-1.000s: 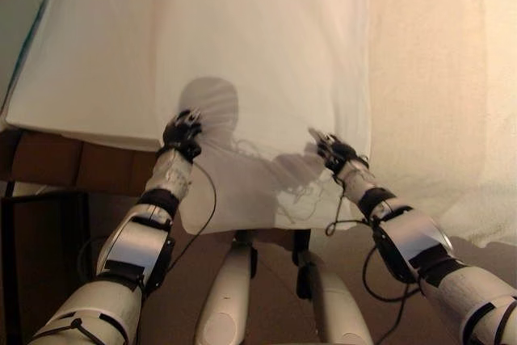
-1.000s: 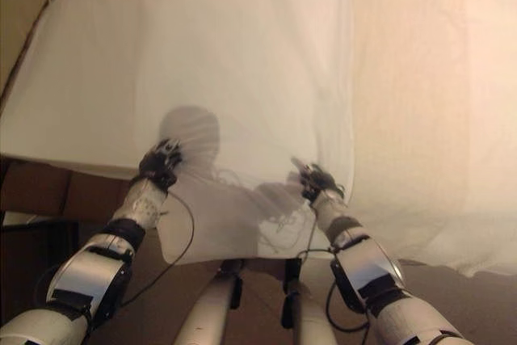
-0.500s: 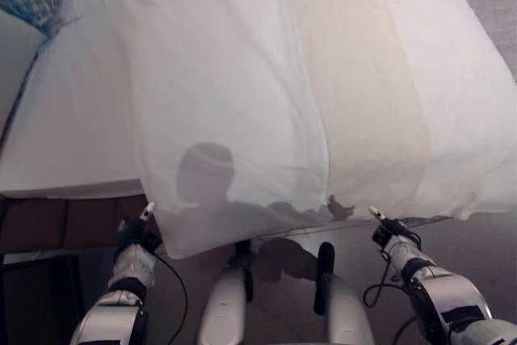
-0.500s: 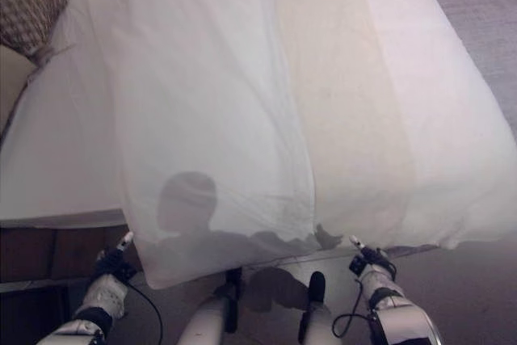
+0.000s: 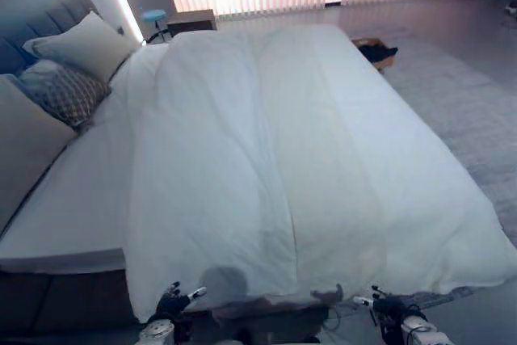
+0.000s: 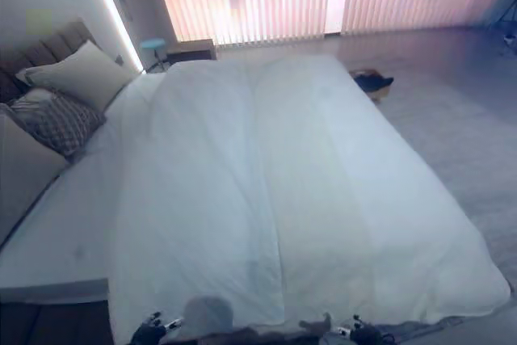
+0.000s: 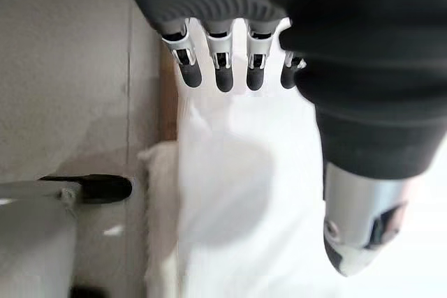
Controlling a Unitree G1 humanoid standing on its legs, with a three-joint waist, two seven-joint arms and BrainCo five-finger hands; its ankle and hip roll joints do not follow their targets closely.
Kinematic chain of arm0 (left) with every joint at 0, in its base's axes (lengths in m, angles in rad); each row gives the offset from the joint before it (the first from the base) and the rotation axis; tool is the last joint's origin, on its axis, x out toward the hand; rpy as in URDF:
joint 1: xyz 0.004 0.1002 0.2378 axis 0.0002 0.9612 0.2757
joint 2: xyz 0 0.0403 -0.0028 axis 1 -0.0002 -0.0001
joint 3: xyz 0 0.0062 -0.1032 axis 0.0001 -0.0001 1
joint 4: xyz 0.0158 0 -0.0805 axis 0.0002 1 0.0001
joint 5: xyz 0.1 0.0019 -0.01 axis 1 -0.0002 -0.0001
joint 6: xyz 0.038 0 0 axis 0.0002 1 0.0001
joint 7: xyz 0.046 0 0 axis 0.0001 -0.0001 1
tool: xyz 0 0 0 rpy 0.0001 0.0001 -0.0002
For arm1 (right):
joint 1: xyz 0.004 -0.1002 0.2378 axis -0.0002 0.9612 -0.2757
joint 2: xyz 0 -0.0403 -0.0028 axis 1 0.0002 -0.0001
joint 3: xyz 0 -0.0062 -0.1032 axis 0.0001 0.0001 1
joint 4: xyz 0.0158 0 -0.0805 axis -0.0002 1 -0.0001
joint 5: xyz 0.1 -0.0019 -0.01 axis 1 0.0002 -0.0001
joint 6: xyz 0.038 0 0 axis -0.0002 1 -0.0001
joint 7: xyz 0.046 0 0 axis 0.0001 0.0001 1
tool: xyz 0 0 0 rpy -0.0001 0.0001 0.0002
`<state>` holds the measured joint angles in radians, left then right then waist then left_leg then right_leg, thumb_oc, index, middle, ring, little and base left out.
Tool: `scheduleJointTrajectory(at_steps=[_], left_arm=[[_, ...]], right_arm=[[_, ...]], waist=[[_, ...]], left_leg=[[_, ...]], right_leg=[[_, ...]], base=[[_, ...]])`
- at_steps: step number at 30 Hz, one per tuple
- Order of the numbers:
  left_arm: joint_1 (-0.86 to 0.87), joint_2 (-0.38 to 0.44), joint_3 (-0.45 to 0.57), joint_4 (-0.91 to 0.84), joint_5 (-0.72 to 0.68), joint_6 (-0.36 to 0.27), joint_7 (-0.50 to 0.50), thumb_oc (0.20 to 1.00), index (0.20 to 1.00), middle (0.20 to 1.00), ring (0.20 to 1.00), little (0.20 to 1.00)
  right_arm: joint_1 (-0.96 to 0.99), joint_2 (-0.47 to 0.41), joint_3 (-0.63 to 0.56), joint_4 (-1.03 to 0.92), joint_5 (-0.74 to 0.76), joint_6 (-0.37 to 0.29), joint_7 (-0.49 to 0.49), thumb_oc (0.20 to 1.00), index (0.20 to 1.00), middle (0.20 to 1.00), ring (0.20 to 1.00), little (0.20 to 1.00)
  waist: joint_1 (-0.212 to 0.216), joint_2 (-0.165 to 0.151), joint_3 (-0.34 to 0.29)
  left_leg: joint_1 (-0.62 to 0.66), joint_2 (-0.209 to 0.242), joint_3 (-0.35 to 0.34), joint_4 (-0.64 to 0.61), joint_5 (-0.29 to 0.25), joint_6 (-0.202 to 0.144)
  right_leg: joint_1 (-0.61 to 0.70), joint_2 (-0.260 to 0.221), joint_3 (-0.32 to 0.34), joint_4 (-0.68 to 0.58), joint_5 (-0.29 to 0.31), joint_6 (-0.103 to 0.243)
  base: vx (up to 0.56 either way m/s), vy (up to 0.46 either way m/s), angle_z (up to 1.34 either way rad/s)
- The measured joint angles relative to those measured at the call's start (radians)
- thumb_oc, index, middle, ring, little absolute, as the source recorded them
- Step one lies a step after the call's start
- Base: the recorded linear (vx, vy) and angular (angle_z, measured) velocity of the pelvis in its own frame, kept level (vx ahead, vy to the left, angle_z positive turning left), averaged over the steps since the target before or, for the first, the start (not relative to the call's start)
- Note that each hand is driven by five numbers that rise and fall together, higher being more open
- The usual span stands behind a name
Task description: Make the bed
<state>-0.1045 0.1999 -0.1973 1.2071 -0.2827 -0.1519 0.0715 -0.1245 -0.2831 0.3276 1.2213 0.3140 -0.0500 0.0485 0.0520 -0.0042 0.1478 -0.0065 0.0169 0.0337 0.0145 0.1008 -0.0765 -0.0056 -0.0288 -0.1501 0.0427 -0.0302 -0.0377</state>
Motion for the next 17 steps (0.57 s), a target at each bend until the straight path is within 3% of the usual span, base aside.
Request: scheduleJointTrajectory(at_steps=[3,6,12,17], left_arm=[[0.024,-0.040,-0.070,0.000,0.059,0.015,-0.018,1.000,1.000,1.000,1.000,1.000],[0.027,-0.051,-0.107,0.000,0.134,0.020,-0.045,1.000,1.000,1.000,1.000,1.000],[0.049,-0.033,-0.092,0.020,0.151,0.032,-0.051,1.000,1.000,1.000,1.000,1.000],[0.052,-0.034,-0.100,0.022,0.151,0.033,-0.053,1.000,1.000,1.000,1.000,1.000]], right_arm=[[0.031,0.038,0.001,0.021,-0.055,0.010,0.010,1.000,1.000,1.000,1.000,1.000],[0.046,0.049,0.002,0.045,-0.092,0.016,0.010,1.000,1.000,1.000,1.000,1.000],[0.050,0.076,0.027,0.044,-0.119,0.016,0.009,1.000,1.000,1.000,1.000,1.000],[0.048,0.078,0.066,0.042,-0.139,0.016,0.009,1.000,1.000,1.000,1.000,1.000]], waist=[[-0.010,-0.008,-0.016],[-0.010,0.017,-0.035],[-0.010,0.031,-0.093],[-0.008,0.041,-0.107]], left_leg=[[0.026,0.013,-0.021,-0.038,-0.005,0.000],[0.068,0.023,-0.021,-0.096,-0.030,0.029],[0.074,0.015,-0.021,-0.101,-0.041,0.040],[0.084,0.020,-0.021,-0.101,-0.044,0.037]], right_leg=[[0.013,0.011,-0.001,-0.024,0.010,0.006],[0.065,0.032,-0.008,-0.085,0.042,0.018],[0.070,0.027,0.002,-0.095,0.045,0.024],[0.082,0.032,0.003,-0.114,0.047,0.021]], base=[[0.04,0.018,0.05],[0.03,0.026,0.13],[0.04,0.020,0.00],[0.04,0.019,0.00]])
